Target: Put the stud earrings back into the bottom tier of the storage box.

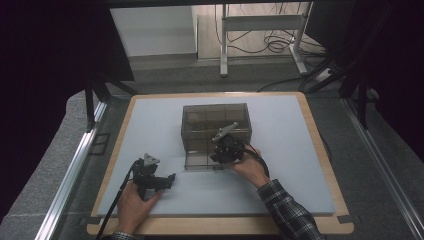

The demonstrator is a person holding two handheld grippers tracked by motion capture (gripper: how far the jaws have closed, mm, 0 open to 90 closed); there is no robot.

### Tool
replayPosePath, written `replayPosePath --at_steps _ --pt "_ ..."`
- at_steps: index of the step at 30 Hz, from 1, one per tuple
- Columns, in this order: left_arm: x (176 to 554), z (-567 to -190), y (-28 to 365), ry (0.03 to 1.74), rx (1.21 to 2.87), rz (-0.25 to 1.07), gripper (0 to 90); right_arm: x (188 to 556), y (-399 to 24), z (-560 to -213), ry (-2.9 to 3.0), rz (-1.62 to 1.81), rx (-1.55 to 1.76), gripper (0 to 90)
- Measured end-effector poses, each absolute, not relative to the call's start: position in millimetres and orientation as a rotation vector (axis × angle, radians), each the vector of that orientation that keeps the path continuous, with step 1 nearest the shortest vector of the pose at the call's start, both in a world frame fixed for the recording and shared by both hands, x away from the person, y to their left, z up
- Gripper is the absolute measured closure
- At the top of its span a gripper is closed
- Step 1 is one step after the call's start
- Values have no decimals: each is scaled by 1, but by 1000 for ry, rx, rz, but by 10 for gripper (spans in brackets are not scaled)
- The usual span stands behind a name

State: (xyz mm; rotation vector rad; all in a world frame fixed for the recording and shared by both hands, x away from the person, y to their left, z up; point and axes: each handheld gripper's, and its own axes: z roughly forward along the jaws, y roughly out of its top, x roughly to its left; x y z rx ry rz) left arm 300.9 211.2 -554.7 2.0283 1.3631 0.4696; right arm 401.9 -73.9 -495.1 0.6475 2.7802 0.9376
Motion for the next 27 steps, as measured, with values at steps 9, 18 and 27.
replayPosePath --at_steps 9,18,27 --pt "301 -555 211 1363 2029 470 0 396 -79 -490 2769 964 645 584" --pt "301 -555 211 1363 2031 470 0 389 -82 -487 2759 963 631 493" --pt "301 -554 212 1360 2034 472 0 383 -84 -486 2750 987 622 378"
